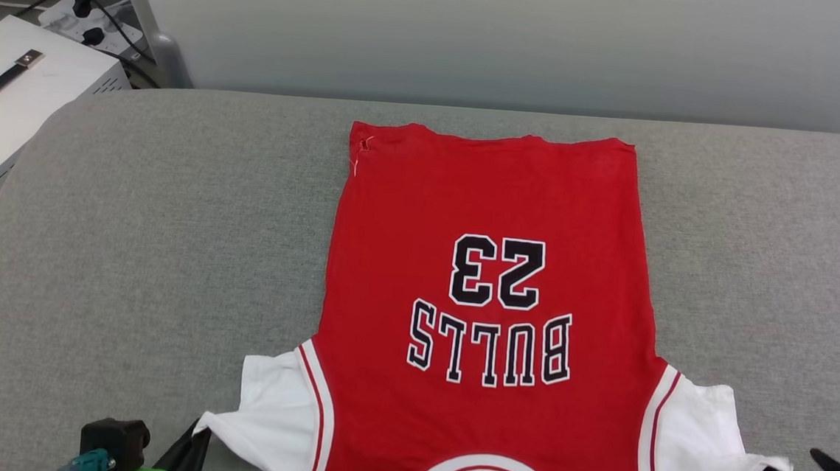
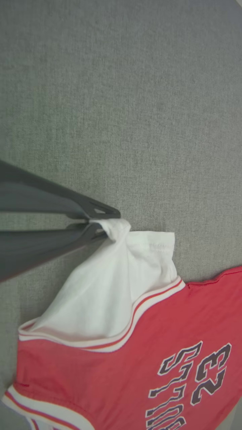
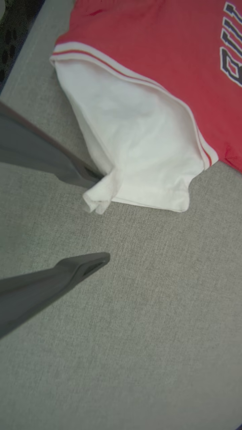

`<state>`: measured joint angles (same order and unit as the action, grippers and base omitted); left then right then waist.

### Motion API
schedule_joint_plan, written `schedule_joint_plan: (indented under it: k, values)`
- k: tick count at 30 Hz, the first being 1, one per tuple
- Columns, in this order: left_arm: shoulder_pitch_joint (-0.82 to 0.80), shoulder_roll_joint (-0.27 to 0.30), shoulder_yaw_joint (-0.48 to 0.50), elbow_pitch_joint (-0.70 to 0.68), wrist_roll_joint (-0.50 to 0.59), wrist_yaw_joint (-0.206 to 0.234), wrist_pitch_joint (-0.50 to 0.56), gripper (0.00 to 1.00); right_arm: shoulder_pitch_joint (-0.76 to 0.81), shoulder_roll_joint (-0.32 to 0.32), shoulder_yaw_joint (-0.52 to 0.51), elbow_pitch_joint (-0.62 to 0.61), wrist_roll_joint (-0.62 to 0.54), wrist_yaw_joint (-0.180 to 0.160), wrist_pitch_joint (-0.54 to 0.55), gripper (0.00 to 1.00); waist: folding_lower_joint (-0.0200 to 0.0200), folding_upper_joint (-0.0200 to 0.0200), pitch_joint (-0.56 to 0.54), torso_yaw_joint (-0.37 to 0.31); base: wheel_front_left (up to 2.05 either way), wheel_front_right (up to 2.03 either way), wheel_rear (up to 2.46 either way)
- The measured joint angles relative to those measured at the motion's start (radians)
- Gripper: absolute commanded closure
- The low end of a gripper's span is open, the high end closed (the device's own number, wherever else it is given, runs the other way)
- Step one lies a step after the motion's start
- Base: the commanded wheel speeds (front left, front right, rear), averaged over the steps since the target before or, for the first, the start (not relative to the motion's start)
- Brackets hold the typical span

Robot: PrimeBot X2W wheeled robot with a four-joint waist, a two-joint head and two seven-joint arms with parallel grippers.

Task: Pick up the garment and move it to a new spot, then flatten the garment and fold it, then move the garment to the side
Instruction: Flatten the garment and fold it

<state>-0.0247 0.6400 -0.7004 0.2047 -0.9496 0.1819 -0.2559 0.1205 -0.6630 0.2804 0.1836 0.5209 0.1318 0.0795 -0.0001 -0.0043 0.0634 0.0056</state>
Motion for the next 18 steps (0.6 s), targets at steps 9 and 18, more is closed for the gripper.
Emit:
schedule_joint_plan:
  k: [9, 18]
  values:
    - [-0.051, -0.023, 0.042, -0.096, 0.068, 0.022, 0.0, 1.0, -0.132, -0.047, -0.214, -0.159, -0.054, 0.0, 0.019, 0.0, 0.0, 0.0, 0.057, 0.029, 0.0, 0.0, 0.0]
    - [-0.137, -0.073, 0.063, -0.167, 0.156, 0.021, 0.0, 1.0, -0.465, -0.09, -0.274, -0.275, -0.044, 0.0, 0.134, 0.0, 0.0, 0.0, 0.168, 0.082, 0.0, 0.0, 0.0]
